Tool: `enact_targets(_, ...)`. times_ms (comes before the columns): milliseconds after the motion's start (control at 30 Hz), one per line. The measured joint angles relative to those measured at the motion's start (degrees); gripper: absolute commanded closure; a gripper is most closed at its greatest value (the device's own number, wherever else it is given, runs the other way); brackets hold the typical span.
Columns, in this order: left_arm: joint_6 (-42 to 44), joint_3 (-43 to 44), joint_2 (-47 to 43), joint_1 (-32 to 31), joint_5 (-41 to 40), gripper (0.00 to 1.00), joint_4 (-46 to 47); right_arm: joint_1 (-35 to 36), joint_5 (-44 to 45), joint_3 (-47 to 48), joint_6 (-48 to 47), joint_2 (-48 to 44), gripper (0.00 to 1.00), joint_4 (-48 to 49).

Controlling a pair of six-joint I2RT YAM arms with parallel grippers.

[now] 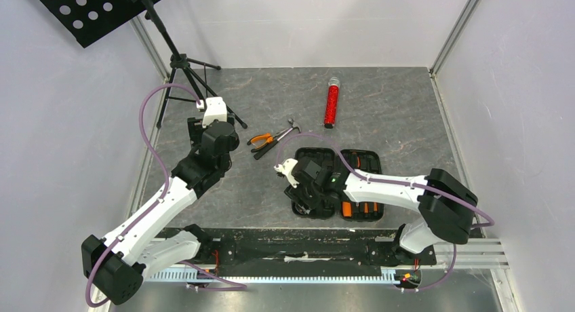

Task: Pack the tool kit
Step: Place the tool in the toolbox.

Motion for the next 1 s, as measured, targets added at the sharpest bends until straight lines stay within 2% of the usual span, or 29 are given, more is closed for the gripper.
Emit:
enact_targets(400, 0.0, 0.0, 0.0, 0.0, 0.0, 0.21, 0.1, 0.3, -0.1, -1.1, 1.4, 2.2, 0.5, 2.6)
enact_targets(733, 0.0, 0.0, 0.0, 0.0, 0.1, 0.21, 0.1, 0.4, 0.4, 1.6, 1.3, 2.8, 0.31, -0.6)
enact_targets(800, 0.0, 0.0, 0.0, 0.0, 0.2, 0.21, 0.1, 0.4, 0.6, 3.2, 1.2, 2.8, 0.33, -1.7)
enact_targets(1000, 0.0, 0.0, 0.0, 0.0, 0.2, 0.22, 0.1, 0.3, 1.6, 6.3, 0.8, 2.1, 0.47, -2.0)
